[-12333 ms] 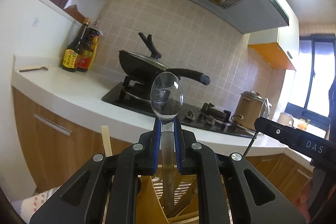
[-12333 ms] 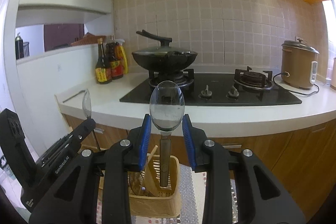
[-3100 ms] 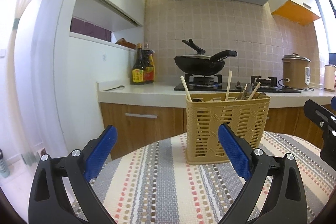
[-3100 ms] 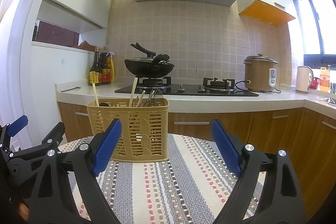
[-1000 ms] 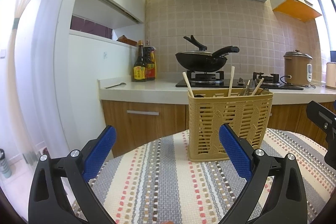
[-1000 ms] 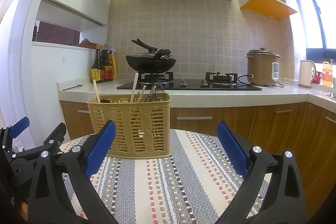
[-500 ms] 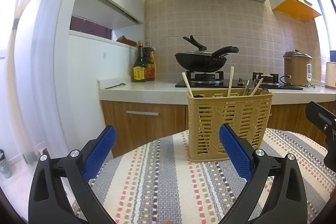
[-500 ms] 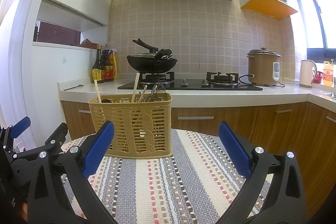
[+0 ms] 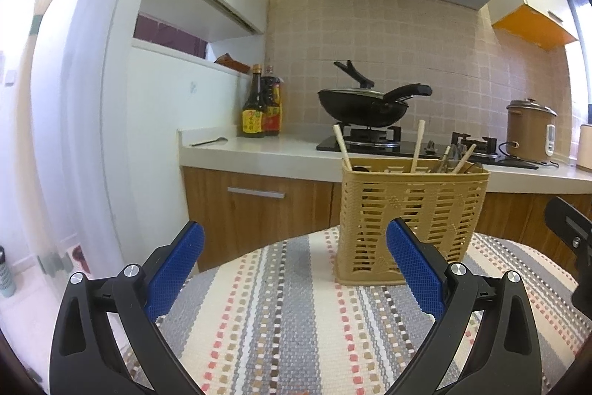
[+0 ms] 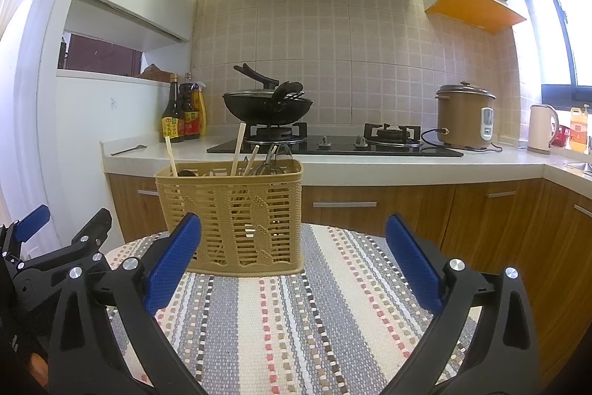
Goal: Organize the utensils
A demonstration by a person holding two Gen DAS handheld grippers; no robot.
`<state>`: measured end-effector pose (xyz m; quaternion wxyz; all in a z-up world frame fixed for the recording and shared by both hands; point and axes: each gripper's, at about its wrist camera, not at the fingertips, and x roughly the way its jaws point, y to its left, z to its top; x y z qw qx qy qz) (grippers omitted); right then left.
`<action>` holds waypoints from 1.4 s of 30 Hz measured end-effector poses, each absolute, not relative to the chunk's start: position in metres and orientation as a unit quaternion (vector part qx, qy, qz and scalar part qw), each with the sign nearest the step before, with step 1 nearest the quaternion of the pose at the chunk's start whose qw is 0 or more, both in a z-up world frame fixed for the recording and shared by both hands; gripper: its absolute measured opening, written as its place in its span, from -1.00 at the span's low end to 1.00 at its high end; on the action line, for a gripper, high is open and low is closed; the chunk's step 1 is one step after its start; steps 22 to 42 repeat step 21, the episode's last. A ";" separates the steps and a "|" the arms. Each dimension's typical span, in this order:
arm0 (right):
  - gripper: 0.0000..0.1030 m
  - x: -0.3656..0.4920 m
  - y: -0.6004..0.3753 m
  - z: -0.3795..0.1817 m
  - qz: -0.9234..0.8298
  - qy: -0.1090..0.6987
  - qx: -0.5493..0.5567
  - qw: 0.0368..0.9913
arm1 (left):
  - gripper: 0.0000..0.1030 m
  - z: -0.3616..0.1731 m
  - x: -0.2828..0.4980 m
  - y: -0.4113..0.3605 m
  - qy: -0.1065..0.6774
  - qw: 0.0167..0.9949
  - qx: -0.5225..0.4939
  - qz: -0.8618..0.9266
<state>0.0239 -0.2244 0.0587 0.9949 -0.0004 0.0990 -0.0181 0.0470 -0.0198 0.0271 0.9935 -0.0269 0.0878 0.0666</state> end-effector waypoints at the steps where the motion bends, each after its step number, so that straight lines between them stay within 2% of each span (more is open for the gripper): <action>1: 0.85 0.024 -0.224 0.059 -0.018 0.099 -0.001 0.995 | 0.86 0.027 0.047 -0.019 0.089 0.993 -0.029 0.067; 10: 0.85 0.025 -0.221 0.056 -0.014 0.103 -0.005 0.995 | 0.86 0.025 0.047 -0.017 0.086 0.992 -0.027 0.083; 18: 0.85 0.027 -0.220 0.055 -0.012 0.107 -0.004 0.994 | 0.86 0.023 0.056 -0.014 0.118 0.990 -0.045 0.058; 42: 0.85 0.028 -0.218 0.054 -0.012 0.109 -0.007 0.994 | 0.86 0.022 0.055 -0.017 0.114 0.991 -0.037 0.065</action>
